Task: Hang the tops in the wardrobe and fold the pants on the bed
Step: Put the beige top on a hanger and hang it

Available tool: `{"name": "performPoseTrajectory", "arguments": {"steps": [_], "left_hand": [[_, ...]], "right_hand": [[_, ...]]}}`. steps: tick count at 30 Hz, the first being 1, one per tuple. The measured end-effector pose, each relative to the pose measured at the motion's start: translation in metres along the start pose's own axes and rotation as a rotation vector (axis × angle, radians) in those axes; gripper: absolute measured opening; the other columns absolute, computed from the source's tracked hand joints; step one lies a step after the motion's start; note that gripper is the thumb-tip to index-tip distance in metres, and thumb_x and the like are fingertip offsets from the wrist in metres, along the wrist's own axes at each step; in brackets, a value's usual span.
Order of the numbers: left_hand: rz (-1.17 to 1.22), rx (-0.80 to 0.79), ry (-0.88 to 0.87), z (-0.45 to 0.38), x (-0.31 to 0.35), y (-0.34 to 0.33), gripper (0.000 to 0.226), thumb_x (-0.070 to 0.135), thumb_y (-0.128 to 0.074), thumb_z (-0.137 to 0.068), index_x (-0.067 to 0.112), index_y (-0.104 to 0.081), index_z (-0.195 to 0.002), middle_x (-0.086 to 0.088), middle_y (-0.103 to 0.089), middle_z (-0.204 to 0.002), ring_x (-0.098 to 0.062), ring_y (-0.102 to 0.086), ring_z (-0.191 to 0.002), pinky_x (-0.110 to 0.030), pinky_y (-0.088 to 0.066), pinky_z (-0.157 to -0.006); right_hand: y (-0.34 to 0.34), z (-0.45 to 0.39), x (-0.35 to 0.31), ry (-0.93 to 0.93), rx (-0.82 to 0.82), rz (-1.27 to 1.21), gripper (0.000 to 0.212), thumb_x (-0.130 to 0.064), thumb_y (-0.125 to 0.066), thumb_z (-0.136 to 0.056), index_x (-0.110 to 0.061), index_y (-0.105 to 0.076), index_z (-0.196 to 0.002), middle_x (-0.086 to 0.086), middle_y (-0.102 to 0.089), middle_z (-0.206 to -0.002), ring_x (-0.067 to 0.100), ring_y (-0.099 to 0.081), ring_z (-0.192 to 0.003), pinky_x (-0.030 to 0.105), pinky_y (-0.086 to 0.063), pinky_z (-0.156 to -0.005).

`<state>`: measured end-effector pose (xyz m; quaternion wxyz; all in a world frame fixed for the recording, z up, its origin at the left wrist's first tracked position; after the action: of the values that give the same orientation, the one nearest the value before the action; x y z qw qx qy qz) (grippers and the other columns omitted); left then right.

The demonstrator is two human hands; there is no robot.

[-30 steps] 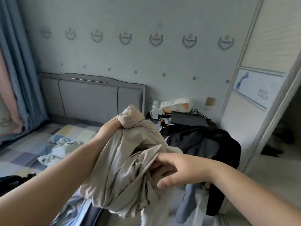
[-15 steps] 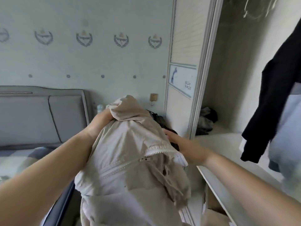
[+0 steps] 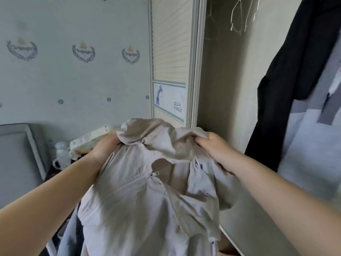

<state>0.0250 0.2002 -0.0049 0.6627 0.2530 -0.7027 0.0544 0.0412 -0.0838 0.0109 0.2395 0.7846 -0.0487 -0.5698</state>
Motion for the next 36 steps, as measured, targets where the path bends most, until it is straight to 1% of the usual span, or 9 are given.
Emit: {"name": "performPoseTrajectory", "arguments": {"steps": [1,3,8,13,18,22,26,31,36], "left_hand": [[0.072,-0.067,-0.013,-0.013,0.000,-0.008,0.020,0.005,-0.045,-0.098,-0.002,-0.063,-0.094,-0.014,-0.072,-0.088,-0.025,-0.056,-0.107,-0.022,-0.051,-0.083],[0.148,-0.168,-0.055,-0.021,0.000,-0.024,0.017,0.008,-0.059,-0.088,0.014,-0.071,-0.079,0.003,-0.074,-0.069,-0.015,-0.068,-0.088,-0.021,-0.053,-0.068],[0.149,-0.399,-0.208,-0.051,0.027,-0.068,0.018,0.007,-0.062,-0.088,0.021,-0.072,-0.083,-0.014,-0.069,-0.075,-0.017,-0.062,-0.058,-0.019,-0.043,-0.050],[0.012,-0.419,-0.408,-0.052,0.057,-0.093,0.055,0.029,-0.066,-0.088,0.037,-0.042,-0.137,0.014,-0.051,-0.127,-0.002,-0.046,-0.120,-0.023,-0.035,-0.098],[0.312,-0.568,-0.639,-0.010,0.121,-0.111,0.038,0.048,-0.067,-0.078,0.034,-0.058,-0.113,0.011,-0.065,-0.108,-0.001,-0.062,-0.102,-0.015,-0.048,-0.087],[0.363,-0.721,-0.677,-0.005,0.150,-0.135,0.042,0.048,-0.066,-0.074,0.040,-0.055,-0.114,0.020,-0.065,-0.102,0.004,-0.063,-0.094,-0.012,-0.049,-0.078],[0.240,-0.709,-0.774,-0.024,0.173,-0.166,0.029,0.014,-0.063,-0.090,0.025,-0.063,-0.117,0.009,-0.071,-0.103,-0.004,-0.067,-0.089,-0.019,-0.052,-0.081],[0.405,-0.875,-0.567,-0.064,0.180,-0.215,0.027,0.004,-0.047,-0.098,0.012,-0.072,-0.105,-0.009,-0.074,-0.101,-0.016,-0.070,-0.090,-0.023,-0.056,-0.072],[0.470,-0.813,-0.458,-0.101,0.206,-0.257,0.028,0.022,-0.047,-0.097,0.015,-0.074,-0.095,-0.010,-0.073,-0.102,-0.021,-0.068,-0.097,-0.026,-0.057,-0.077]], "right_hand": [[0.006,-0.008,-0.007,-0.001,0.013,-0.069,0.034,-0.022,-0.051,-0.093,-0.031,-0.075,-0.070,-0.010,-0.072,-0.069,0.003,-0.066,-0.065,0.016,-0.048,-0.059],[0.019,-0.021,-0.026,-0.002,0.046,-0.198,0.045,-0.016,-0.049,-0.094,-0.036,-0.075,-0.062,-0.009,-0.072,-0.066,0.002,-0.067,-0.061,0.011,-0.047,-0.052],[0.055,-0.046,-0.058,-0.053,0.303,-0.348,0.026,-0.014,-0.054,-0.091,-0.017,-0.068,-0.069,-0.007,-0.065,-0.050,0.003,-0.061,-0.043,0.010,-0.040,-0.037],[0.080,-0.066,-0.081,-0.077,0.468,-0.291,0.017,-0.020,-0.055,-0.090,-0.018,-0.061,-0.074,-0.012,-0.058,-0.042,0.001,-0.055,-0.036,0.009,-0.036,-0.033],[0.083,-0.088,-0.097,-0.041,0.427,-0.195,0.027,-0.014,-0.052,-0.090,-0.017,-0.058,-0.064,-0.011,-0.055,-0.039,0.000,-0.052,-0.034,0.010,-0.033,-0.032],[0.089,-0.109,-0.100,-0.032,0.379,-0.145,0.029,-0.010,-0.051,-0.089,-0.015,-0.059,-0.062,-0.008,-0.058,-0.042,0.002,-0.056,-0.038,0.011,-0.039,-0.036],[0.115,-0.133,-0.091,-0.058,0.356,-0.034,0.041,-0.016,-0.051,-0.089,-0.024,-0.063,-0.051,-0.007,-0.059,-0.050,0.001,-0.055,-0.041,0.010,-0.039,-0.038],[0.179,-0.166,-0.078,-0.132,0.410,0.326,0.031,-0.019,-0.048,-0.095,-0.024,-0.042,-0.065,-0.008,-0.041,-0.069,0.004,-0.050,-0.052,0.004,-0.029,-0.031],[0.225,-0.191,-0.060,0.043,0.319,0.003,0.012,-0.019,-0.057,-0.081,-0.021,-0.068,-0.077,0.005,-0.056,-0.076,0.016,-0.055,-0.069,0.016,-0.044,-0.055]]}}
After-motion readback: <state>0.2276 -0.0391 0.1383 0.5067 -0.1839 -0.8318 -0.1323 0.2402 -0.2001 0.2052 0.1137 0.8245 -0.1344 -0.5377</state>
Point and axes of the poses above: each hand's wrist, its own z-axis away from the middle knuckle, its own y-axis out of the back of the hand, x = y × z, the point moved 8 cm from there along -z, towards the middle knuckle
